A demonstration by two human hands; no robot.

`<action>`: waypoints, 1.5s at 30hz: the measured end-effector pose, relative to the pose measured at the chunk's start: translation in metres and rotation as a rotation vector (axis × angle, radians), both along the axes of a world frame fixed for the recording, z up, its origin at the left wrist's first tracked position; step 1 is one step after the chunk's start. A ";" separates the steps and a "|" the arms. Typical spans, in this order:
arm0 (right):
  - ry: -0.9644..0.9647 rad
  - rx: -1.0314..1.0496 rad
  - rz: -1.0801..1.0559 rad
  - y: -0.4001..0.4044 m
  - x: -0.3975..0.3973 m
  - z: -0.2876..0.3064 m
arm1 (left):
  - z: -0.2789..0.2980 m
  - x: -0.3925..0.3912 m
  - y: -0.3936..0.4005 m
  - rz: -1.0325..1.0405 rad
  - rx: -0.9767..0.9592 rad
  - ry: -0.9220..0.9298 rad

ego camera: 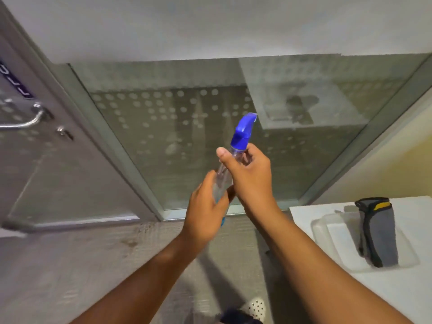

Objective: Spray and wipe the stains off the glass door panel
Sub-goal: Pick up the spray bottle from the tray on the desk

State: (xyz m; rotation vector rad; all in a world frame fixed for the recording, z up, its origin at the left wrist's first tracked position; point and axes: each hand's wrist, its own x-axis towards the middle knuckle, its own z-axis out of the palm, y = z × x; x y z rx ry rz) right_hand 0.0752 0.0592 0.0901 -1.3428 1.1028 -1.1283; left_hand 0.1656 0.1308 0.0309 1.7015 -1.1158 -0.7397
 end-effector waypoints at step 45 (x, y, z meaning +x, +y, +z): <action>-0.667 0.054 0.890 0.166 0.661 0.093 | 0.085 0.628 0.210 0.267 -0.099 -0.378</action>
